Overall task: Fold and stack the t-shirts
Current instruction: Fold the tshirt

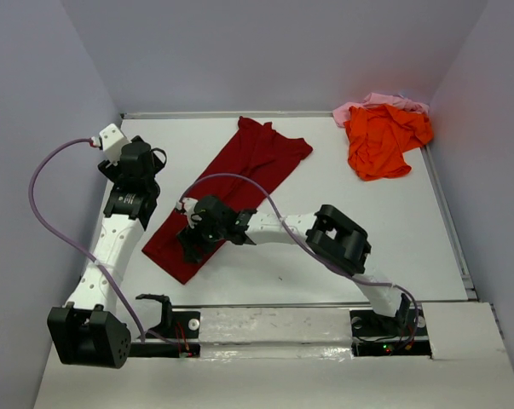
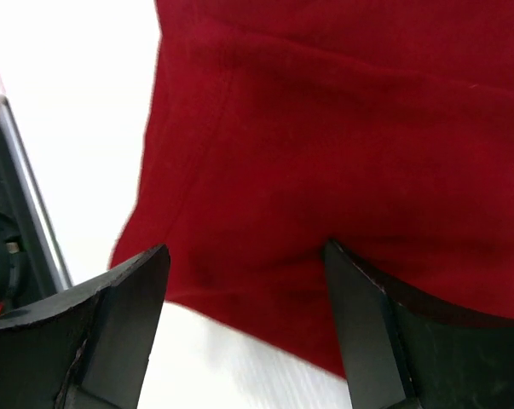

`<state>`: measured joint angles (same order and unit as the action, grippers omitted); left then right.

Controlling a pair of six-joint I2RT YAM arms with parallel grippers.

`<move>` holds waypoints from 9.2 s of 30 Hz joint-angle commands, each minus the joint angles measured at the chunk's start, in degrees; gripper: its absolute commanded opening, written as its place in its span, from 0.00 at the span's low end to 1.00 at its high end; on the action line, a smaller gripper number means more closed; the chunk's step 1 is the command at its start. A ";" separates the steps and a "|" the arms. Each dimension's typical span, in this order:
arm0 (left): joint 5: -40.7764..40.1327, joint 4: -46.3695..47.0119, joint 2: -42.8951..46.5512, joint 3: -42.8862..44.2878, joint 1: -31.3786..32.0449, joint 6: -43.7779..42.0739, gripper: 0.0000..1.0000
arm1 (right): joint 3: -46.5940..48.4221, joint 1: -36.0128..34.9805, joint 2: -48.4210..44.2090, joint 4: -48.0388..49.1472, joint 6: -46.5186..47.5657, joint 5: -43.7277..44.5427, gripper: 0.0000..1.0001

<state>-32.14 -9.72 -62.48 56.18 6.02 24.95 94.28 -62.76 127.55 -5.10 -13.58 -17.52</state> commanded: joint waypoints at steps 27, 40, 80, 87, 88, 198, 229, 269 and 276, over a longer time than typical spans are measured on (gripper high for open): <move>0.85 1.98 1.13 1.82 -0.05 -0.08 0.77 | -33.36 -0.08 -22.68 1.06 -11.81 12.59 0.78; 2.26 2.07 0.69 1.82 -0.05 0.10 0.77 | -51.99 -0.08 -49.40 -11.67 -20.86 30.16 0.79; 2.96 2.59 0.87 1.30 -0.05 -0.16 0.77 | -35.31 -0.08 -27.35 2.58 -14.10 12.85 0.78; 2.70 2.42 0.43 1.47 -0.05 -0.34 0.77 | -36.78 -0.08 -30.34 -10.80 -15.59 26.38 0.81; 2.70 2.42 0.51 1.39 -0.05 -0.25 0.77 | -37.67 -0.08 -31.12 -11.15 -16.55 28.48 0.82; 36.10 -1.45 28.74 -36.14 37.91 33.32 0.72 | -58.24 2.21 -63.83 -20.65 -33.35 36.33 0.82; 24.06 5.84 8.08 -40.80 55.77 41.23 0.66 | -64.40 2.21 -56.01 -8.35 -36.25 29.91 0.74; 8.94 -3.47 12.47 -23.23 54.98 28.23 0.00 | -52.63 2.21 -62.60 -16.34 -28.52 43.26 0.00; 7.71 -3.47 12.38 -19.71 48.48 21.99 0.00 | -45.95 2.21 -60.66 -17.40 -25.71 50.21 0.00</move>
<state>-20.51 -13.02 -50.54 33.30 56.86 51.46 43.90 -60.71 66.46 -21.71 -41.91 26.09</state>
